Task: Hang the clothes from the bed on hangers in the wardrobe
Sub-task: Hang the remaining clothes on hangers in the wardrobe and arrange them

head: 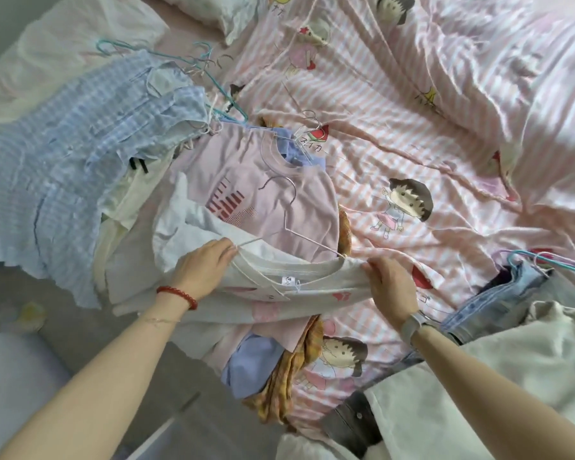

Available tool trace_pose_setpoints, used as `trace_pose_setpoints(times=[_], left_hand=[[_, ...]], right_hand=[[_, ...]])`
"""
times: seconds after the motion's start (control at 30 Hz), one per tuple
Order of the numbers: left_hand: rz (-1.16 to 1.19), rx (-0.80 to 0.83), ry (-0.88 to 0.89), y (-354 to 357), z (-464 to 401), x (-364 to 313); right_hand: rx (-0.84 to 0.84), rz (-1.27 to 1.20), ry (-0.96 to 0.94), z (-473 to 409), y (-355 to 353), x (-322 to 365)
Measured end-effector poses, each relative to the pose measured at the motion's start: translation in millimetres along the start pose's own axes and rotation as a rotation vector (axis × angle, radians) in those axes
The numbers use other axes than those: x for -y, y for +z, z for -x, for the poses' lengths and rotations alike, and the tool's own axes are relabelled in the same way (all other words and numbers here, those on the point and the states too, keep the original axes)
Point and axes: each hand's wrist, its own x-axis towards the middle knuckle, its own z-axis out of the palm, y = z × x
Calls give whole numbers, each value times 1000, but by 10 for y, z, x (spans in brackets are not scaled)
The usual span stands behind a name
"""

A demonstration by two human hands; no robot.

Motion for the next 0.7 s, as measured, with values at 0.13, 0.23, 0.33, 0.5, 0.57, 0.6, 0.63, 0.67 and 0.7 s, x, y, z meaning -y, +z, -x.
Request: trace_pose_setpoints(times=[0.13,0.23,0.33,0.5,0.57,0.6,0.63,0.67,0.7], left_hand=[[260,-140,-252,121,793,261],[468,-311,-450,287,1390,430],[566,-415,-585,439,2037,562],[720,-425,-776,837,3236,805],[742,-479,-833,957,3746,831],[730,-499,-879,1018,4009,842],[726,-514,-932,1087,4286,854],[723,-531,-983,1153,4565,853],[721,-559,-1030,1236,4843,854]], right_hand=[[4,12,-144,-149,107,439],[34,21,-288,-115,230,872],[135,31,-448,109,386,1275],[297,73,-706,854,713,1748],[338,111,-841,1219,814,1874],[366,117,-910,1406,859,1923],[402,113,-977,1598,901,1967],[441,100,-1043,1790,938,2013],[481,86,-1111,1987,974,2064]])
